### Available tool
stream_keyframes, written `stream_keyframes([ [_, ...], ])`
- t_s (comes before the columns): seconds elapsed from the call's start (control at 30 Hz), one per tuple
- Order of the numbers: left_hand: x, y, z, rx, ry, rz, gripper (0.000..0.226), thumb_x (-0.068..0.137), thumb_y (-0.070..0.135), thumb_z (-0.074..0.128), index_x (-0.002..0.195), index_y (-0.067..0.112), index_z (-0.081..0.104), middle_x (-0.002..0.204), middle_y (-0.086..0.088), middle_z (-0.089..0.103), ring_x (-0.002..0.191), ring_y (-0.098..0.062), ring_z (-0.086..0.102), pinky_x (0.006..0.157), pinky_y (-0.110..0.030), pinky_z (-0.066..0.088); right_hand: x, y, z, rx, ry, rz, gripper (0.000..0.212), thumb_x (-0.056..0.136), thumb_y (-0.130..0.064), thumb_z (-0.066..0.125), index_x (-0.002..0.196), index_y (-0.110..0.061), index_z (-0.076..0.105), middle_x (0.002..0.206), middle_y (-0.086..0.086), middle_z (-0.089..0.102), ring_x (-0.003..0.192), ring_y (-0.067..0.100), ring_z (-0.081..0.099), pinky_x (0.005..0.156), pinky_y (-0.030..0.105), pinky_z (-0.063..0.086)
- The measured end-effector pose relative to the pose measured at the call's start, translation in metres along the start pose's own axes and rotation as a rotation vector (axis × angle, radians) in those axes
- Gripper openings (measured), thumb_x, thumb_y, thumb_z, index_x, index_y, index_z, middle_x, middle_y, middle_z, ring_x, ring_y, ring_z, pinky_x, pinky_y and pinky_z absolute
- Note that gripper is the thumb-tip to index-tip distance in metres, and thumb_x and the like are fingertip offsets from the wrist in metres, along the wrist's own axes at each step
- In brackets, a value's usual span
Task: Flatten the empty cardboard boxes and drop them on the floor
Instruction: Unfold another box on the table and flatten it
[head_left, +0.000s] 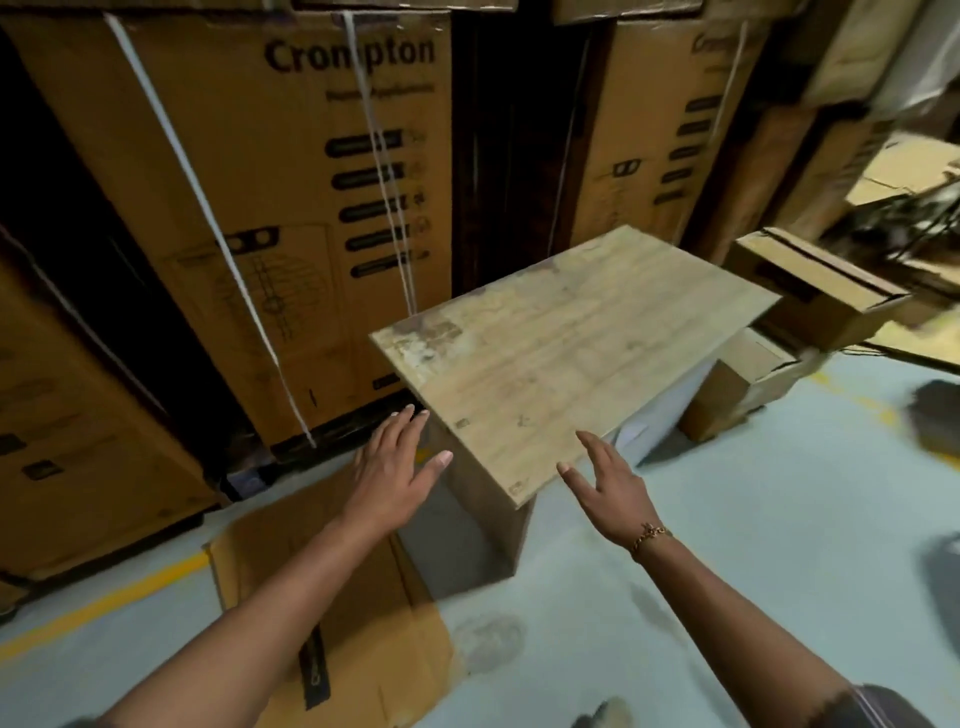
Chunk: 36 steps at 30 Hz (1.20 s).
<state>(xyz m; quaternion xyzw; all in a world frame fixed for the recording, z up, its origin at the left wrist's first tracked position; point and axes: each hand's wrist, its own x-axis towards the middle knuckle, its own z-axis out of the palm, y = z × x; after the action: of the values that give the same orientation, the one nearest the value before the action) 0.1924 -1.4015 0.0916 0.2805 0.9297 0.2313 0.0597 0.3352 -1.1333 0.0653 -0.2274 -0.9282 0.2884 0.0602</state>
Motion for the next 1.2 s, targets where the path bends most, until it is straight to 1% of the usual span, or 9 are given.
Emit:
stream_keyframes([
  [0.17, 0.086, 0.110, 0.049, 0.025, -0.002, 0.135, 0.071, 0.096, 0.065, 0.033, 0.155, 0.029, 0.020, 0.164, 0.004, 0.014, 0.150, -0.017, 0.011, 0.119, -0.043, 0.013, 0.030, 0.093, -0.076, 0.065, 0.090, 0.101, 0.066, 0.095, -0.062, 0.042, 0.152, -0.030, 0.029, 0.158, -0.007, 0.032, 0.144, 0.015, 0.032, 0.114, 0.044, 0.033],
  [0.3, 0.141, 0.203, 0.095, -0.057, -0.009, 0.172, 0.078, 0.091, 0.074, 0.026, 0.154, 0.029, 0.023, 0.164, 0.004, 0.017, 0.149, -0.016, 0.015, 0.118, -0.042, 0.019, 0.051, 0.173, -0.141, 0.086, 0.115, 0.157, 0.066, 0.094, -0.064, 0.041, 0.152, -0.033, 0.029, 0.157, -0.009, 0.034, 0.141, 0.014, 0.037, 0.112, 0.043, 0.036],
  [0.47, 0.194, 0.305, 0.149, -0.090, -0.058, 0.224, 0.068, 0.097, 0.062, 0.037, 0.154, 0.027, 0.024, 0.163, 0.004, 0.019, 0.149, -0.016, 0.017, 0.118, -0.042, 0.020, 0.076, 0.260, -0.210, 0.081, 0.134, 0.232, 0.065, 0.096, -0.061, 0.042, 0.152, -0.031, 0.030, 0.157, -0.008, 0.035, 0.141, 0.014, 0.035, 0.113, 0.043, 0.034],
  [0.53, 0.213, 0.335, 0.168, -0.097, -0.091, 0.251, 0.073, 0.094, 0.068, 0.033, 0.154, 0.027, 0.025, 0.163, 0.005, 0.020, 0.149, -0.015, 0.017, 0.118, -0.041, 0.021, 0.085, 0.285, -0.229, 0.122, 0.153, 0.270, 0.064, 0.096, -0.059, 0.043, 0.152, -0.029, 0.030, 0.156, -0.006, 0.035, 0.142, 0.015, 0.035, 0.114, 0.041, 0.032],
  [0.6, 0.236, 0.362, 0.186, -0.112, -0.118, 0.265, 0.084, 0.085, 0.076, 0.022, 0.153, 0.028, 0.026, 0.162, 0.005, 0.022, 0.148, -0.015, 0.018, 0.118, -0.042, 0.022, 0.095, 0.310, -0.243, 0.141, 0.153, 0.292, 0.063, 0.097, -0.058, 0.044, 0.152, -0.030, 0.031, 0.156, -0.006, 0.035, 0.141, 0.015, 0.035, 0.115, 0.040, 0.032],
  [0.7, 0.272, 0.400, 0.214, -0.137, -0.146, 0.263, 0.091, 0.079, 0.079, 0.017, 0.153, 0.028, 0.027, 0.162, 0.005, 0.022, 0.149, -0.015, 0.018, 0.118, -0.042, 0.022, 0.118, 0.348, -0.262, 0.170, 0.143, 0.321, 0.064, 0.096, -0.059, 0.043, 0.152, -0.031, 0.031, 0.156, -0.007, 0.035, 0.142, 0.014, 0.035, 0.115, 0.042, 0.033],
  [0.83, 0.327, 0.441, 0.258, -0.165, -0.178, 0.277, 0.082, 0.085, 0.077, 0.022, 0.153, 0.031, 0.026, 0.161, 0.006, 0.023, 0.147, -0.015, 0.021, 0.117, -0.042, 0.024, 0.162, 0.403, -0.288, 0.165, 0.131, 0.344, 0.064, 0.097, -0.058, 0.043, 0.152, -0.029, 0.030, 0.157, -0.005, 0.034, 0.142, 0.015, 0.034, 0.115, 0.039, 0.032],
  [0.97, 0.400, 0.495, 0.303, -0.249, -0.271, 0.235, 0.067, 0.096, 0.065, 0.035, 0.153, 0.034, 0.023, 0.160, 0.007, 0.026, 0.144, -0.018, 0.030, 0.115, -0.043, 0.029, 0.226, 0.463, -0.320, 0.196, 0.109, 0.381, 0.064, 0.097, -0.057, 0.044, 0.153, -0.029, 0.029, 0.158, -0.005, 0.034, 0.143, 0.016, 0.034, 0.116, 0.039, 0.032],
  [1.2, 0.528, 0.607, 0.362, -0.343, -0.400, 0.195, 0.067, 0.095, 0.066, 0.036, 0.152, 0.034, 0.024, 0.159, 0.003, 0.029, 0.142, -0.022, 0.035, 0.113, -0.046, 0.034, 0.321, 0.556, -0.391, 0.237, 0.057, 0.482, 0.062, 0.097, -0.055, 0.047, 0.151, -0.030, 0.032, 0.152, -0.005, 0.042, 0.136, 0.017, 0.044, 0.109, 0.035, 0.038],
])
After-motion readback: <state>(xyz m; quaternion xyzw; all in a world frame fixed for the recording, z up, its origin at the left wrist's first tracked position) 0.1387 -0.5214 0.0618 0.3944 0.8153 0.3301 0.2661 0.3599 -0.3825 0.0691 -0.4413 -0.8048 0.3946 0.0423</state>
